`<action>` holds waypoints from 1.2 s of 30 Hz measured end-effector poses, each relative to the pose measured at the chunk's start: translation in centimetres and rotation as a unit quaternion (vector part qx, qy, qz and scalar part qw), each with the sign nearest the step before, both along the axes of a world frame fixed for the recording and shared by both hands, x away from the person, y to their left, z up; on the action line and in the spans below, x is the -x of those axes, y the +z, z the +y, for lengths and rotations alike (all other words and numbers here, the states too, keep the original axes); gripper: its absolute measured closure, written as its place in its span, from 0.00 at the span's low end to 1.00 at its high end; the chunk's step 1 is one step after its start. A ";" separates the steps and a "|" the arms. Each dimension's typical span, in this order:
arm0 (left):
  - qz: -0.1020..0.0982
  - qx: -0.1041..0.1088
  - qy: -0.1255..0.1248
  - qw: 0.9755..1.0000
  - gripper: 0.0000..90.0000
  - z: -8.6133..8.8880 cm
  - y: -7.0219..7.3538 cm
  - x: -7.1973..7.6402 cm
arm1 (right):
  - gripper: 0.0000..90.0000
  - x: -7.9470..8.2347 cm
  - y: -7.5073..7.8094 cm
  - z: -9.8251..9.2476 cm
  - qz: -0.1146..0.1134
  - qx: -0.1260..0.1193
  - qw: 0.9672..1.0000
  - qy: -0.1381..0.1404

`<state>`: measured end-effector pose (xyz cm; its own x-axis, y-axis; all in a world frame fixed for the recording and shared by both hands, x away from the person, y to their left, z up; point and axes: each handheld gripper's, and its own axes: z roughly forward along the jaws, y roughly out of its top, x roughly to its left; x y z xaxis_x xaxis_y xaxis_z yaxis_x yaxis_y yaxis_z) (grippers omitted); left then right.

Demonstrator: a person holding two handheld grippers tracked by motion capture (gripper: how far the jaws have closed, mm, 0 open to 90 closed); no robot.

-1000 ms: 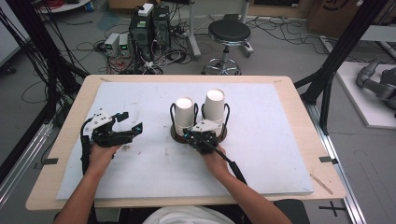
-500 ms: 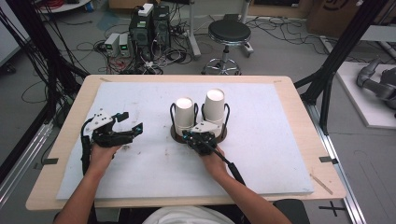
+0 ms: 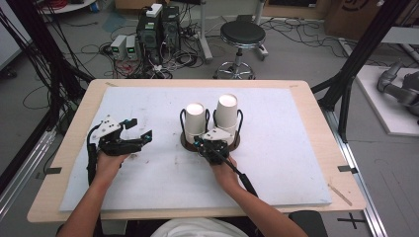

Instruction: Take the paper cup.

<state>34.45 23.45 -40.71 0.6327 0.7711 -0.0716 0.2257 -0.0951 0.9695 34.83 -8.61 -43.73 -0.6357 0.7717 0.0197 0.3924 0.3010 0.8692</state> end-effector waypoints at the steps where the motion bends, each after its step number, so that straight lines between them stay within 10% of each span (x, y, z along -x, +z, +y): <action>1: 0.000 0.000 -0.001 1.000 0.23 0.0 0.0 0.0 | 1.00 0.0 0.0 0.0 0.002 0.000 1.000 -0.002; 18: -0.012 0.018 -0.036 0.999 0.25 -0.8 1.9 -0.7 | 1.00 -0.1 -0.1 0.1 0.007 0.000 1.000 -0.007; 36: -0.014 0.038 -0.128 0.991 0.25 -5.7 5.1 -4.9 | 1.00 -0.1 -0.1 0.1 0.009 -0.003 1.000 -0.008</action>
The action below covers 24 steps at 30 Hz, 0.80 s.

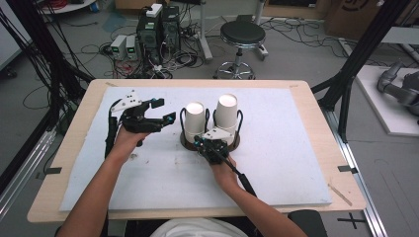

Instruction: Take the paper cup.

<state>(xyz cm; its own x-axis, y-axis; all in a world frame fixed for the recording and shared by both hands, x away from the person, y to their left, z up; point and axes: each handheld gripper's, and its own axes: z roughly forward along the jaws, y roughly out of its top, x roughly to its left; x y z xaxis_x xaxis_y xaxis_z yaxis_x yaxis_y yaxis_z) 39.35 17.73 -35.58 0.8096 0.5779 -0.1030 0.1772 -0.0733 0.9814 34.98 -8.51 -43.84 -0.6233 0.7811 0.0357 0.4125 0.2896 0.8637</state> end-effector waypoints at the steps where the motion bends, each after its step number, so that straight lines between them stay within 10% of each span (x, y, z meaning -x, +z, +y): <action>1: 0.000 -0.001 -0.001 1.000 0.25 -0.2 0.0 -0.2 | 1.00 0.0 0.0 0.0 0.001 -0.001 1.000 -0.001; 24: 0.032 -0.071 -0.029 0.997 0.26 -6.7 -0.2 -3.0 | 1.00 -0.1 0.0 -0.1 0.005 -0.003 1.000 0.002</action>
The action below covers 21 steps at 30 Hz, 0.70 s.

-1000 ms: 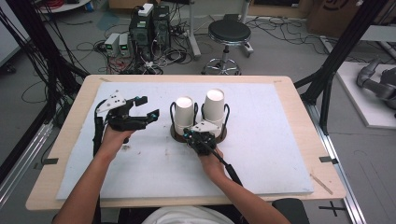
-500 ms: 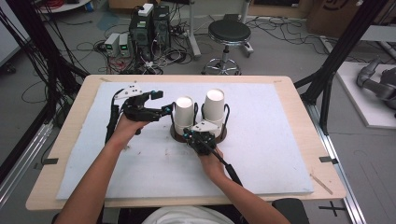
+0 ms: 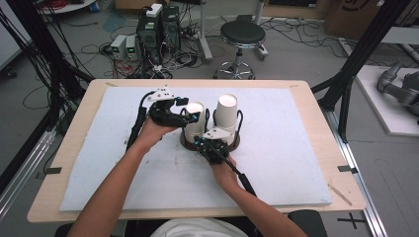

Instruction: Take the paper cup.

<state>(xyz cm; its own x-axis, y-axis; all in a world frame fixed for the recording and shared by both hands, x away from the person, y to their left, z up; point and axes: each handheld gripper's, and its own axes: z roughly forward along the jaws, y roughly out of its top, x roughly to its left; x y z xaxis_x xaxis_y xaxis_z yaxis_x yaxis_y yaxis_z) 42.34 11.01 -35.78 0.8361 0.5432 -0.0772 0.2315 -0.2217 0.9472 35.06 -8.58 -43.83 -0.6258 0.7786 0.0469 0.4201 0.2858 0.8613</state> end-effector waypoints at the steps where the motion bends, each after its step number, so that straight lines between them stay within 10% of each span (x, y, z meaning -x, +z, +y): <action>1: -0.001 -0.005 0.001 1.000 0.29 -0.1 -0.1 0.0 | 1.00 0.0 0.0 0.0 0.001 -0.001 1.000 0.000; 11: -0.001 -0.022 0.007 1.000 0.38 -0.3 0.2 0.2 | 1.00 -0.1 0.0 0.0 0.004 -0.003 1.000 0.003; 21: -0.030 0.051 0.021 0.998 0.39 1.1 3.3 0.8 | 1.00 -0.2 -0.1 -0.1 0.007 -0.004 1.000 0.006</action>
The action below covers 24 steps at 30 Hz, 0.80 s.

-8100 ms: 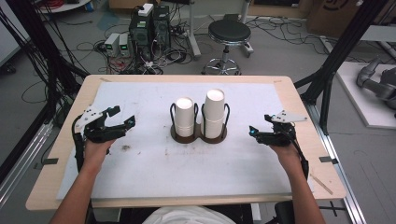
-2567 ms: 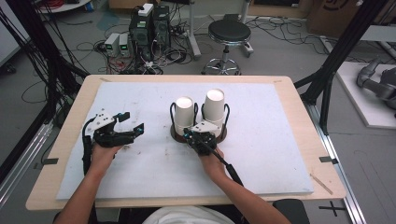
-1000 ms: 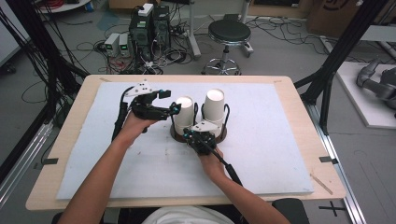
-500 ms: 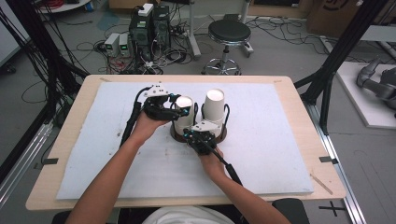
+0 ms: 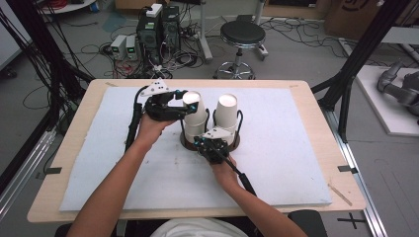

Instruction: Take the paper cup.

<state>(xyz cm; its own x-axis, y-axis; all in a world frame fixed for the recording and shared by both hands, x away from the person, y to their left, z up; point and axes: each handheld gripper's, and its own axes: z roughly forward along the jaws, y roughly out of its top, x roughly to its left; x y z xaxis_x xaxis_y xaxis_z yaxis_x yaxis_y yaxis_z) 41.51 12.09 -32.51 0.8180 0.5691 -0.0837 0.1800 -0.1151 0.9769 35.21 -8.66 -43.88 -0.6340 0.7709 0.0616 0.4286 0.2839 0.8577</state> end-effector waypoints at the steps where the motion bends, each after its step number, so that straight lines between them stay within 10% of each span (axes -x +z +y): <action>1: -0.002 0.005 0.001 1.000 0.39 0.1 0.2 0.1 | 1.00 0.0 0.0 0.0 0.000 0.000 1.000 0.000; 14: 0.011 0.028 -0.002 1.000 0.39 1.4 2.9 1.9 | 0.81 0.1 0.4 -0.3 0.021 -0.007 0.999 0.041; 24: 0.005 0.016 -0.014 1.000 0.39 2.3 4.4 4.3 | 0.63 0.6 2.8 -2.9 0.023 -0.053 0.991 0.118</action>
<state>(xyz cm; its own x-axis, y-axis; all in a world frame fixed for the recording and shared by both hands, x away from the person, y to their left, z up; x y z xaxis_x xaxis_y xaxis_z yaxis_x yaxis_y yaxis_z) 37.16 14.40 -28.07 0.8331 0.5422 -0.1093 0.1859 -0.0884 0.9786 34.59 -11.53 -41.06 -0.7903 0.5894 0.1673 0.4006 0.2904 0.8690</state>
